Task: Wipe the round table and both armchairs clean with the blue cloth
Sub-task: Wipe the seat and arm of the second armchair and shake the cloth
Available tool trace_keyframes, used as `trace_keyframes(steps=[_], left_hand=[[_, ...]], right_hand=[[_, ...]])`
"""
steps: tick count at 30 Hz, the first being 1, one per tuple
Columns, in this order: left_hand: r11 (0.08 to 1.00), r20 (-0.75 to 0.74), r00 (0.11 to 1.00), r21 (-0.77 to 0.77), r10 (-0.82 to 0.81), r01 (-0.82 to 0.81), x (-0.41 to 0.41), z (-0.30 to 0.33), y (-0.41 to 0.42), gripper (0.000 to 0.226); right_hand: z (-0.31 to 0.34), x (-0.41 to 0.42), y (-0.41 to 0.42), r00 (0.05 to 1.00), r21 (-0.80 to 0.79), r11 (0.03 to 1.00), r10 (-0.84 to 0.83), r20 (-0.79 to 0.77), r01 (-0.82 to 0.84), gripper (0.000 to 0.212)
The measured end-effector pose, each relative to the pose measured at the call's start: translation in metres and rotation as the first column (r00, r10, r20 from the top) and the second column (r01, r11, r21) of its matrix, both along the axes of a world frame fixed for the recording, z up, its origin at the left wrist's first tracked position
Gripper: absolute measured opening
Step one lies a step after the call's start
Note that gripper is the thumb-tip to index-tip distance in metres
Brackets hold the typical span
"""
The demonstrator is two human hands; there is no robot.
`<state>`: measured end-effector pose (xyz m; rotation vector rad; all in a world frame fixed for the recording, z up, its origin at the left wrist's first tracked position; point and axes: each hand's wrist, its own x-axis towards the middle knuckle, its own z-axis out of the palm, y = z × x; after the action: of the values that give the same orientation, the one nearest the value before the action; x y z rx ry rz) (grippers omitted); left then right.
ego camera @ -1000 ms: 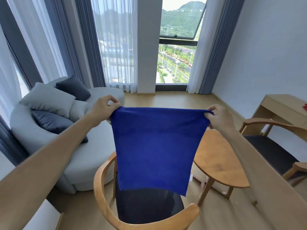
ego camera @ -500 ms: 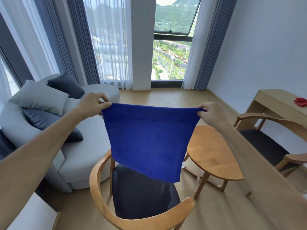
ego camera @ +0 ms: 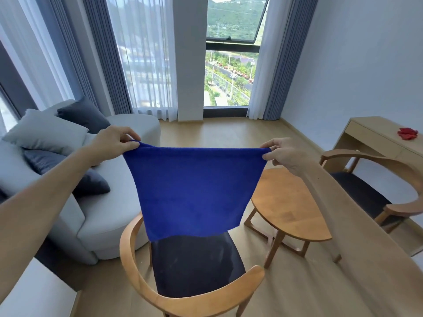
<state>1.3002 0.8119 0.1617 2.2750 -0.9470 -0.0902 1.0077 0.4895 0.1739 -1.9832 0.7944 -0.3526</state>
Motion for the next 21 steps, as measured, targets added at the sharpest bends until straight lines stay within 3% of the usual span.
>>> trace_keyframes(steps=[1,3,7,10,12,17,21], left_hand=[[0.999,0.103,0.995,0.046,0.017,-0.022,0.000,-0.001,0.000,0.003],[0.997,0.131,0.990,0.046,0.057,-0.063,-0.001,-0.003,-0.001,0.008],[0.991,-0.070,0.994,-0.107,0.078,-0.086,0.000,-0.008,0.000,0.010],[0.971,-0.217,0.976,-0.228,0.017,-0.067,0.000,-0.008,0.000,0.007],[0.974,-0.247,0.968,-0.228,-0.054,-0.004,-0.001,-0.008,0.000,0.005],[0.991,-0.048,0.990,0.015,-0.130,0.131,-0.001,-0.009,-0.001,0.010],[0.989,0.097,0.987,0.082,-0.129,0.121,-0.001,-0.009,-0.004,0.004]], right_hand=[[-0.001,0.001,0.000,1.000,-0.048,0.999,-0.010,0.011,0.010,0.021],[-0.002,0.001,-0.001,0.999,-0.106,0.994,-0.014,0.039,0.018,0.016],[-0.001,-0.004,-0.002,0.999,-0.131,0.991,-0.013,0.037,0.017,0.014],[0.000,-0.008,-0.004,0.999,-0.126,0.992,-0.017,0.040,0.022,0.014],[0.000,-0.009,-0.006,0.999,-0.136,0.991,-0.011,0.042,0.016,0.016],[-0.005,-0.008,-0.006,0.999,-0.222,0.974,0.048,-0.006,-0.048,0.012],[-0.009,-0.010,-0.007,0.989,-0.350,0.925,0.134,-0.067,-0.149,0.008]])
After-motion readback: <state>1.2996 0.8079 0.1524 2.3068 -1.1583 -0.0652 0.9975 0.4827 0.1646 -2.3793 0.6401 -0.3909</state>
